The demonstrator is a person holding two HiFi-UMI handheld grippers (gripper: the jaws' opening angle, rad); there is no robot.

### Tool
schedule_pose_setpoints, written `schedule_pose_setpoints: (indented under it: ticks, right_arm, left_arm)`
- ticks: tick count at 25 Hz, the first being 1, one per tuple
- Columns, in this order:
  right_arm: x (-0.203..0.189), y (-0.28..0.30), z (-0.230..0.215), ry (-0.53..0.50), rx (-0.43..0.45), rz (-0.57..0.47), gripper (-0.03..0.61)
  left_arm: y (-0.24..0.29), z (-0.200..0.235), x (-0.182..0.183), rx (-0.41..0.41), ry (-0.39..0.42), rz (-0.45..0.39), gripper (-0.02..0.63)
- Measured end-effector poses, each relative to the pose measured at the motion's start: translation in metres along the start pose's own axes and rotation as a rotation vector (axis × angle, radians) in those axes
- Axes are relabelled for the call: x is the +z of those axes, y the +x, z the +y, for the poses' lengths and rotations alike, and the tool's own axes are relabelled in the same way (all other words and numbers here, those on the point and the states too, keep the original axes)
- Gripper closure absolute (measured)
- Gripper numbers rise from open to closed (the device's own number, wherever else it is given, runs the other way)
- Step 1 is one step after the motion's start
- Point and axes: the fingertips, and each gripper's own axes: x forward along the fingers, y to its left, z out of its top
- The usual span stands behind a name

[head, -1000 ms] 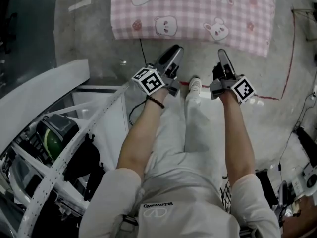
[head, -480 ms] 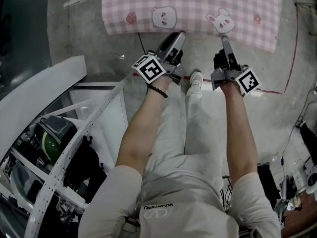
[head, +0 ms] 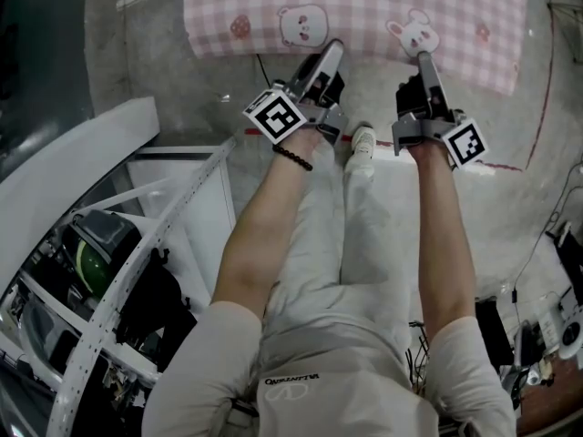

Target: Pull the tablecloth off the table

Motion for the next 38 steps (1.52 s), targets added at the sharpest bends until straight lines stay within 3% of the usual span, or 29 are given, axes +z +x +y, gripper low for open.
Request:
schedule_pose_setpoints:
  ticks: [5, 10, 38]
  right_arm:
    - [0.0, 0.005, 0.002, -0.023, -0.014, -0.006, 0.534]
    - [0.001, 0.004, 0.006, -0.01, -0.008, -0.041, 0.565]
    - [-0.003, 0.004, 0.0, 0.097, -0.102, -0.006, 0.569]
  left_arm:
    - [-0.002, -0.002, -0.001, -0.021, -0.046, -0.017, 0.606]
    - [-0.002, -0.008, 0.0, -0.054, -0.074, -0.025, 0.609]
    - [-0.004, -0.008, 0.0, 0.049, -0.07, 0.008, 0.611]
